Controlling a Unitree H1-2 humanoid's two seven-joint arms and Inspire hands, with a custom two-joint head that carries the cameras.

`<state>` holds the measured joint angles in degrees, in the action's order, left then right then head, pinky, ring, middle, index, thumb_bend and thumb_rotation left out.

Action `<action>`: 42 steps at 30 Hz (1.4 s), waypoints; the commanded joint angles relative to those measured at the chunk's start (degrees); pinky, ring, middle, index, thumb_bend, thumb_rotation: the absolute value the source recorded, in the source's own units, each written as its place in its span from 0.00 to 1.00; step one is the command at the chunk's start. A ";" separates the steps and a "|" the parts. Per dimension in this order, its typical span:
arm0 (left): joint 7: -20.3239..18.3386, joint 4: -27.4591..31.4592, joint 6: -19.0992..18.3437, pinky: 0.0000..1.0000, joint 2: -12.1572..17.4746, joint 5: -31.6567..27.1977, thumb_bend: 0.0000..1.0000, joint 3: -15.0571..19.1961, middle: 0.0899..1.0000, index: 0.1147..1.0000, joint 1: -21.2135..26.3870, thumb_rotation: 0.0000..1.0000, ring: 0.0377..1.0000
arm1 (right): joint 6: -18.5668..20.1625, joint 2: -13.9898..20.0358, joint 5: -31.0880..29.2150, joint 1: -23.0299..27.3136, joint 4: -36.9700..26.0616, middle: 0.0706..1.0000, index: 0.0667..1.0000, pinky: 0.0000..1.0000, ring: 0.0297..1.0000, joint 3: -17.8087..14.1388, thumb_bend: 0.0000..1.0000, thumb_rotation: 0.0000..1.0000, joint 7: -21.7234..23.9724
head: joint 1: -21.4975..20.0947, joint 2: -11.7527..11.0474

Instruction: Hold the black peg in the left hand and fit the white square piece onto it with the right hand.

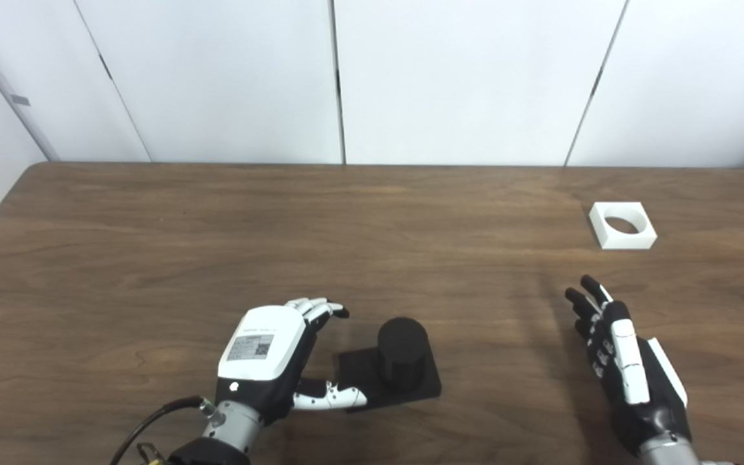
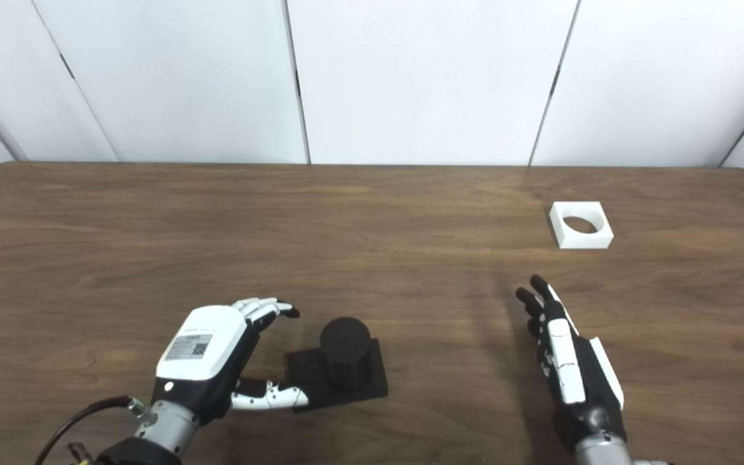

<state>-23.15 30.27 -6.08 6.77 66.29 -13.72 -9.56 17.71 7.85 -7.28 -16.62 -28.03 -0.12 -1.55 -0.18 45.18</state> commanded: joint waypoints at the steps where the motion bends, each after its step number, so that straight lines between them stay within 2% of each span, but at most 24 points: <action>1: 0.91 0.16 0.18 0.78 -0.01 -0.06 1.00 -0.09 0.84 0.75 0.63 0.64 0.86 | 0.32 -0.83 0.13 0.88 -0.94 0.92 0.96 1.00 0.97 -0.27 0.54 1.00 0.44 | -0.05 0.05; 4: 0.72 -0.40 -0.05 0.79 -0.01 -0.04 1.00 -0.04 0.85 0.76 0.75 0.63 0.87 | 0.75 -1.07 0.07 0.97 -1.13 0.91 0.96 1.00 0.97 -0.34 0.54 1.00 0.25 | -0.01 0.13; 11: -2.58 -1.41 -0.85 0.83 0.99 0.27 1.00 -0.05 0.87 0.77 1.90 0.64 0.89 | 1.13 -0.94 0.39 0.93 -1.27 0.91 0.96 1.00 0.97 -0.35 0.54 1.00 0.18 | -0.15 0.41; 25: -4.21 -0.84 -1.67 0.84 0.86 -0.26 1.00 -0.28 0.89 0.76 1.56 0.64 0.90 | 1.57 -0.61 0.65 1.06 -1.66 0.92 0.96 1.00 0.98 -0.24 0.55 1.00 0.56 | -0.16 0.68; 42: -3.52 2.37 -1.24 0.82 -0.03 2.47 1.00 -2.60 0.87 0.76 -0.09 0.64 0.88 | 1.85 -0.56 1.17 1.26 -1.79 0.92 0.96 1.00 0.97 -0.23 0.54 1.00 0.70 | -0.03 1.19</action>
<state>-27.90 30.38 -8.22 7.05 67.75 -16.09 -10.16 19.55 7.91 -6.28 -16.34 -28.90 -0.12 -1.31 -0.18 46.32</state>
